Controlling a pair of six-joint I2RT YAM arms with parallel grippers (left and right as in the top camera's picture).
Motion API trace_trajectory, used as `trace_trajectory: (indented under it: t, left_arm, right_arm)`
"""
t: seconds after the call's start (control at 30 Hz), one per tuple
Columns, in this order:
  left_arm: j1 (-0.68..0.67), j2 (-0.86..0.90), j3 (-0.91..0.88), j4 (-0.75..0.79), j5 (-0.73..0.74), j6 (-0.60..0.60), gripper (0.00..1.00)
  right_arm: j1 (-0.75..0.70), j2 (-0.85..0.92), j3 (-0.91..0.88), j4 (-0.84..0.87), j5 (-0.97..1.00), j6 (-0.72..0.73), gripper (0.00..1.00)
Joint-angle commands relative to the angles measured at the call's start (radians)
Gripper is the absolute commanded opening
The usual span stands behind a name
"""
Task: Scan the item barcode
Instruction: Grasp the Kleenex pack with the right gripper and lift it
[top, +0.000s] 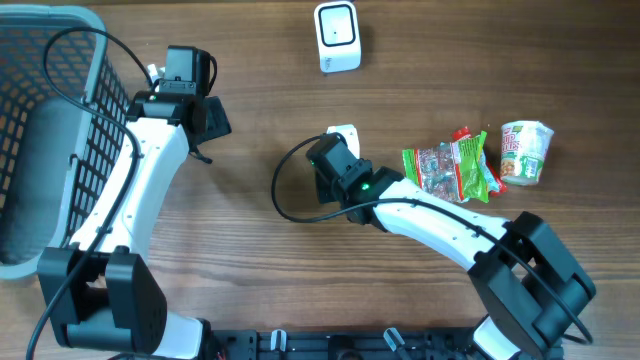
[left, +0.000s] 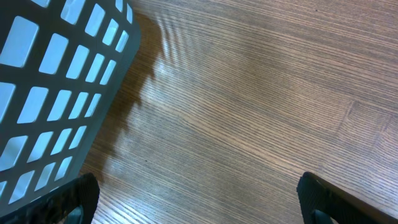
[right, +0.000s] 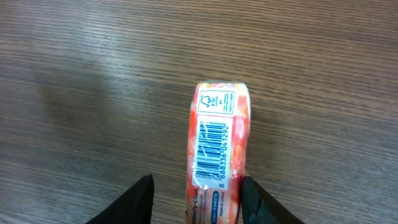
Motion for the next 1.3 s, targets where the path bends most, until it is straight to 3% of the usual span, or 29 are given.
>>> trace_trajectory:
  t: [0.0,0.07,0.13,0.23,0.37,0.6,0.93,1.1,1.27]
  left_arm:
    - [0.003,-0.006,-0.001,0.001,-0.013,0.012,1.0]
    - [0.003,-0.006,-0.001,0.001,-0.013,0.012,1.0]
    - [0.003,-0.005,-0.001,0.001,-0.013,0.012,1.0]
    - [0.003,-0.005,-0.001,0.001,-0.013,0.012,1.0]
    - [0.003,-0.006,-0.001,0.001,-0.013,0.012,1.0]
    - [0.003,-0.006,-0.001,0.001,-0.013,0.012,1.0]
    - [0.003,-0.006,-0.001,0.001,-0.013,0.012,1.0]
    - [0.003,-0.006,-0.001,0.001,-0.013,0.012,1.0]
    - [0.003,-0.006,-0.001,0.001,-0.013,0.012,1.0]
  right_arm:
    - [0.0,0.014,-0.003,0.053,-0.022,-0.014,0.43]
    - [0.001,0.014,-0.003,0.067,-0.039,-0.015,0.38]
    - [0.001,0.014,-0.003,0.096,-0.177,-0.081,0.36]
    - [0.001,0.014,-0.003,0.122,-0.258,-0.131,0.41]
    - [-0.033,0.012,0.0,0.131,-0.261,-0.111,0.42]
    - [-0.227,-0.014,0.003,0.127,-0.629,-0.093,0.51]
    - [-0.251,-0.011,-0.009,0.061,-0.475,-0.021,0.61]
    - [-0.25,0.056,-0.009,0.065,-0.487,0.04,0.59]
    - [-0.25,0.1,-0.009,0.077,-0.486,0.038,0.49]
